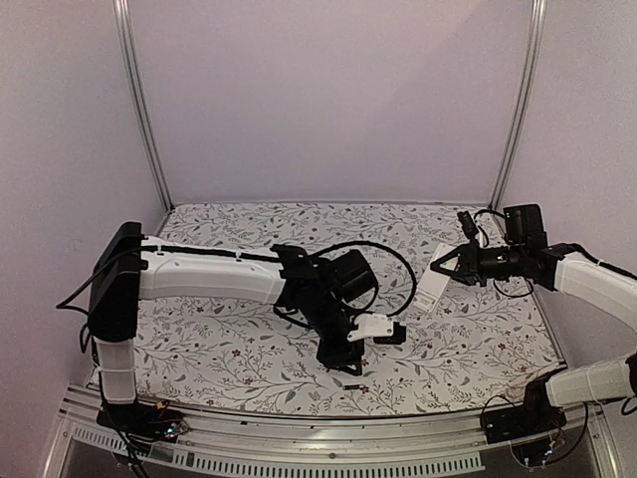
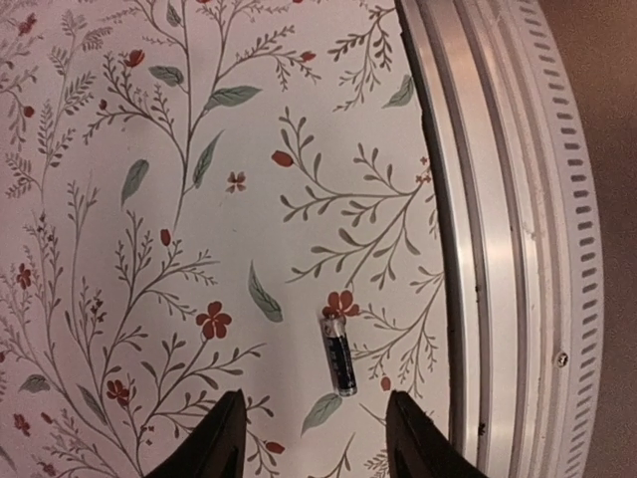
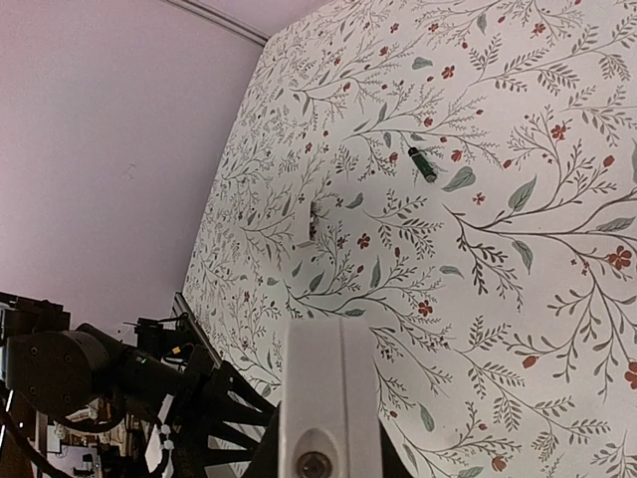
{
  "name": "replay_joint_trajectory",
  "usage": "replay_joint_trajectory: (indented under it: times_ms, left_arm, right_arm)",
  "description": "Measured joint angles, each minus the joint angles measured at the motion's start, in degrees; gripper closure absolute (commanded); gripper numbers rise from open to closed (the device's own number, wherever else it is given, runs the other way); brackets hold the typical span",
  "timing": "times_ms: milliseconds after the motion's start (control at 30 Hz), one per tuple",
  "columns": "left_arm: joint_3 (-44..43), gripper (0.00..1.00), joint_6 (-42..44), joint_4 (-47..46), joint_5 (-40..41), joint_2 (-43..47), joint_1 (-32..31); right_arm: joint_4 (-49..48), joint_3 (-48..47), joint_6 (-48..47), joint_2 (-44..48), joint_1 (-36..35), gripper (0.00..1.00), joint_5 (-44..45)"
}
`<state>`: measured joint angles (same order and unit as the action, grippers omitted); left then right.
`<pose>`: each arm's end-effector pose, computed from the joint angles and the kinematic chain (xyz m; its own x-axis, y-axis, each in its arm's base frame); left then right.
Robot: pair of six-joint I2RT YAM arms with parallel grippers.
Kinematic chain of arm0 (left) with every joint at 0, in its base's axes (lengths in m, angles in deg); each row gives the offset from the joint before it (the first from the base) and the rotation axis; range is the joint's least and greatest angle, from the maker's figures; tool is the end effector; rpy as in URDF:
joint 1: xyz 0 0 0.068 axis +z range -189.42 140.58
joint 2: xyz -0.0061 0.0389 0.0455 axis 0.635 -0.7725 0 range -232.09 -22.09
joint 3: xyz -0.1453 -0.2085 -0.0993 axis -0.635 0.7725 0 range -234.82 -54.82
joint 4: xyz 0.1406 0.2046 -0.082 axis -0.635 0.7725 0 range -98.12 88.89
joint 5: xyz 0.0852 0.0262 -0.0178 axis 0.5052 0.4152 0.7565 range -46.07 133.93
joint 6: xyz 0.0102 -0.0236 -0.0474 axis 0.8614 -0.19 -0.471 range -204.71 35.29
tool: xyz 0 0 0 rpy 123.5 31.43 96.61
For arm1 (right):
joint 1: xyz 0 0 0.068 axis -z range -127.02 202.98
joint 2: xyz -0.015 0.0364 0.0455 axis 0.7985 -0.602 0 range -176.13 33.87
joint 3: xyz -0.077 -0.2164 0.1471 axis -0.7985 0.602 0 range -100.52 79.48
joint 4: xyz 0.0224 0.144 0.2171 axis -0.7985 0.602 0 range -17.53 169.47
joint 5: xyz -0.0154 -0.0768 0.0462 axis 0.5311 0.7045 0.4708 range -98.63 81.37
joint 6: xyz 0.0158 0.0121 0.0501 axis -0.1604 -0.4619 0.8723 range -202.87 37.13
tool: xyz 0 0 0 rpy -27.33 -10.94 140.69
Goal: Load the batteries into the remote control
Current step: Pick up the battery from the center of the board.
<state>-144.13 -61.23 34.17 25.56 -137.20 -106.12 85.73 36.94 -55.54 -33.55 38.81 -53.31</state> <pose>0.1554 -0.3892 0.1999 0.0293 0.8880 -0.4588 0.9884 -0.0943 -0.1193 0.2308 0.0841 0.2473 -0.8580 0.1200 -0.4994 -0.3562 0.5614 0.7469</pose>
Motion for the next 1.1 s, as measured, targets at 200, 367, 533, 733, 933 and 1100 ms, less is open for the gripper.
replay_joint_trajectory:
  times_ms: [200, 367, 533, 733, 933, 1100]
  left_arm:
    - [-0.22, 0.59, -1.49, -0.22, 1.95, -1.27, -1.18]
    - [-0.22, 0.62, -2.47, -0.26, 4.28, -2.86, -2.71]
    - [0.09, 0.63, -3.67, -1.46, 5.84, -3.61, -4.46]
    - [0.15, 0.68, -4.48, -3.06, 7.96, -4.92, -5.51]
    - [1.09, 0.73, -4.76, -3.67, 10.32, -7.19, -6.16]
    - [1.70, 0.83, -4.81, -3.98, 11.87, -7.37, -6.34]
  right_arm:
    - [0.31, 0.00, -0.07, 0.00, 0.00, 1.00, -0.07]
    - [0.63, 0.00, -0.17, 0.00, 0.00, 1.00, -0.09]
    - [0.94, 0.00, -0.20, 0.00, 0.00, 1.00, -0.11]
    - [1.25, 0.00, -0.22, 0.00, 0.00, 1.00, -0.31]
    - [1.97, 0.02, -0.20, 0.02, 0.00, 1.00, -0.66]
    - [2.54, 0.33, -0.17, 0.31, 0.00, 1.00, -0.70]
